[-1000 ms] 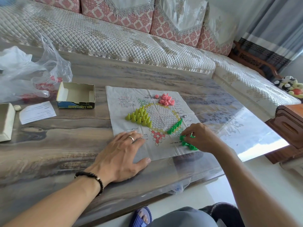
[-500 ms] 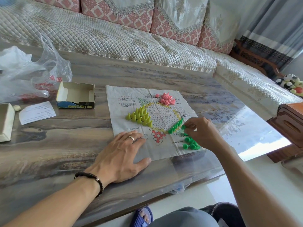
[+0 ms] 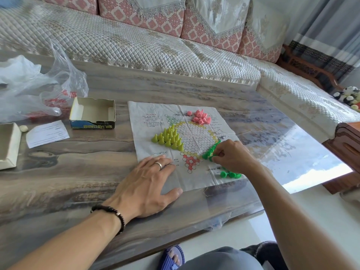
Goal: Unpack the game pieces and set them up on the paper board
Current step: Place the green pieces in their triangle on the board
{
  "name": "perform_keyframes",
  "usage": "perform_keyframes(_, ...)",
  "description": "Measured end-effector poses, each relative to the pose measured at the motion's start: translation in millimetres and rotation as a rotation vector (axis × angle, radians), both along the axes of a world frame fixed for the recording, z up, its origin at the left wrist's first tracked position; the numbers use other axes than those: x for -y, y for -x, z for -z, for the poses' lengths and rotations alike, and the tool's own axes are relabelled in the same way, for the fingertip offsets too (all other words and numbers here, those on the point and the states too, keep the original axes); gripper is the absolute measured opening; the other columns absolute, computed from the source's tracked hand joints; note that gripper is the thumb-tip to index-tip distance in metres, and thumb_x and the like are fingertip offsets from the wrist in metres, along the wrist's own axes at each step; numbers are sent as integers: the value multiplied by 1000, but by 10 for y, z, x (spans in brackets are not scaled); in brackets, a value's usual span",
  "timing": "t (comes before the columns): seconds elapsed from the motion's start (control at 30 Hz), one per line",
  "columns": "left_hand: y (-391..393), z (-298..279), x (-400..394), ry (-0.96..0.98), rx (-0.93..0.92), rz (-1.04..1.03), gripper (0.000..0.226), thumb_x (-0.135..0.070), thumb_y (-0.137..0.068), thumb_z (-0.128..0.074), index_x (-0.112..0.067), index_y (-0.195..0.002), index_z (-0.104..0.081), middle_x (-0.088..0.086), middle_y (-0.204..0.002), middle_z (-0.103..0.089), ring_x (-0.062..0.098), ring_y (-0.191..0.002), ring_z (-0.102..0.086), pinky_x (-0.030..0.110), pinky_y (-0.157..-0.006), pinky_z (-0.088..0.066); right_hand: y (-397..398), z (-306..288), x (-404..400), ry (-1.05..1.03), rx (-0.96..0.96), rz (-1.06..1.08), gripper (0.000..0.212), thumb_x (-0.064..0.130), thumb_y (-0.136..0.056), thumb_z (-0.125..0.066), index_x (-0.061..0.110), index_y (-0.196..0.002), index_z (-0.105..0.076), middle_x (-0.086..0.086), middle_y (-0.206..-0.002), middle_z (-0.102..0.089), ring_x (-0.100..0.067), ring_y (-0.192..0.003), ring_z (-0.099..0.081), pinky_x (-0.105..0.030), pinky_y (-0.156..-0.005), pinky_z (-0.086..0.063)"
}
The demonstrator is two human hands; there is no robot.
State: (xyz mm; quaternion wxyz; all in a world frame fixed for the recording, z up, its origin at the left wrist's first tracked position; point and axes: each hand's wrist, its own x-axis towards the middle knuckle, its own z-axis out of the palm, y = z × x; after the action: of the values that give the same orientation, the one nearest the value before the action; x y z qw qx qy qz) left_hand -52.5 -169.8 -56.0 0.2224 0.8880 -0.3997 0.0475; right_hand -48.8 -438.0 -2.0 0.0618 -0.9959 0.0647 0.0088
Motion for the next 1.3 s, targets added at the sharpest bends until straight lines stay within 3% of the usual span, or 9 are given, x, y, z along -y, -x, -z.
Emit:
perform_keyframes(0.2, 3, -4, -1, 0, -2, -1, 70, -68, -86, -34, -25, -141, -40, -9, -151, -32, 8, -141, -19, 22, -114, -2, 6, 8, 86, -70, 28, -17, 9, 28, -82, -69, 19, -83, -69, 10, -73, -64, -8, -70, -60, -31, -69, -53)
perform_keyframes(0.33, 6, -1, 1, 2, -9, -2, 70, -68, -86, -35, -25, -141, -40, -9, -151, -32, 8, -141, -20, 23, -114, -2, 79, -90, 290, -161, 182, 19, 8, 18, -84, -66, 18, -87, -74, 11, -79, -66, -3, -75, -60, -28, -73, -52)
perform_keyframes(0.53, 1, 4, 1, -4, -23, -7, 74, -70, -83, -30, -24, -140, -42, -7, -150, -35, 10, -141, -23, 29, -118, -11, 140, -87, 415, -111, 19, -3, 17, 17, -86, -67, 17, -102, -72, 4, -96, -68, 0, -78, -58, -19, -73, -47)
perform_keyframes(0.7, -4, 6, 4, -19, -24, -14, 75, -71, -83, -27, -26, -142, -38, -8, -152, -31, 8, -142, -19, 30, -118, -11, 99, 11, 385, -107, 17, 8, 21, 14, -85, -68, 16, -105, -73, 1, -99, -71, 6, -72, -54, -10, -65, -40)
perform_keyframes(0.77, -6, 14, 3, -27, -21, -16, 75, -71, -83, -26, -27, -143, -36, -9, -153, -29, 7, -143, -16, 29, -119, -10, 95, 28, 387, -105, 26, 10, 18, 15, -85, -68, 16, -102, -73, 1, -98, -71, 3, -74, -55, -15, -69, -44)
perform_keyframes(0.87, -9, 13, 5, -18, -24, -10, 74, -70, -84, -28, -26, -143, -37, -10, -152, -30, 7, -142, -16, 27, -118, -7, 87, 31, 399, -126, 100, 23, 14, 20, -85, -69, 19, -98, -71, 4, -96, -69, -10, -88, -61, -37, -85, -52)
perform_keyframes(1.07, -16, 21, 7, -19, -18, -11, 73, -69, -86, -31, -25, -143, -37, -10, -152, -30, 7, -142, -17, 28, -118, -8, 33, -14, 313, -167, 156, 27, 7, 17, -87, -66, 14, -89, -72, 3, -79, -68, -14, -76, -64, -32, -73, -53)
perform_keyframes(1.17, -6, 18, 0, -25, -26, -9, 73, -69, -86, -31, -25, -144, -35, -9, -153, -29, 7, -142, -16, 28, -119, -7, 1, 34, 293, -118, 129, -7, 14, 11, -88, -59, 5, -82, -71, -10, -77, -70, -26, -72, -64, -42, -70, -55)
perform_keyframes(1.3, -9, 15, 2, -26, -24, -8, 74, -69, -86, -29, -25, -144, -35, -10, -153, -28, 7, -143, -15, 28, -119, -6, -8, 98, 279, -104, 68, 9, 6, 16, -83, -67, 21, -84, -72, 6, -78, -69, -12, -71, -65, -39, -71, -57)
